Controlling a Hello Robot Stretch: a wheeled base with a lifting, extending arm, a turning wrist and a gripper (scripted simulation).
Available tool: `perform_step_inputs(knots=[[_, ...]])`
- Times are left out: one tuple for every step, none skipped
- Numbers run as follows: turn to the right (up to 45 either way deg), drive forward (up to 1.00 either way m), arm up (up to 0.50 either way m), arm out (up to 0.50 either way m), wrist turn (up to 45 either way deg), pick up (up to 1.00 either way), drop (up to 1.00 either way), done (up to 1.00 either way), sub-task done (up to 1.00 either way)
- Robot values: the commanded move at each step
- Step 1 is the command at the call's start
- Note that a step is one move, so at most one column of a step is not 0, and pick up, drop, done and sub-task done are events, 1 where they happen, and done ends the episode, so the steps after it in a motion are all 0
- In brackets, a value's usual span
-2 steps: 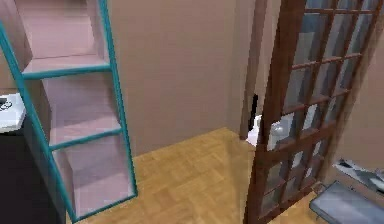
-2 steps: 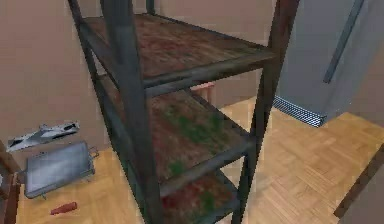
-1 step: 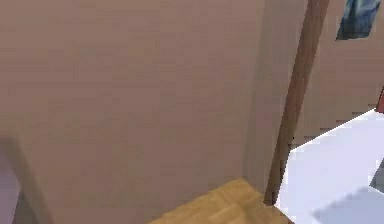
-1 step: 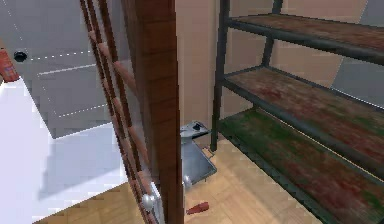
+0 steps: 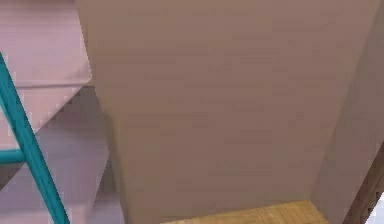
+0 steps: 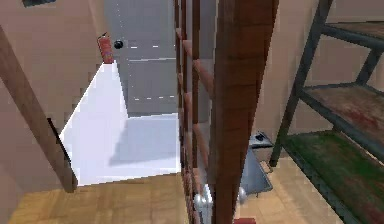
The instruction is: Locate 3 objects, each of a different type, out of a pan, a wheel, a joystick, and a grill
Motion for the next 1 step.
perform_step_inputs(knots=[[0.0, 0.05, 0.00, 0.00, 0.0, 0.00, 0.00, 0.00, 0.00]])
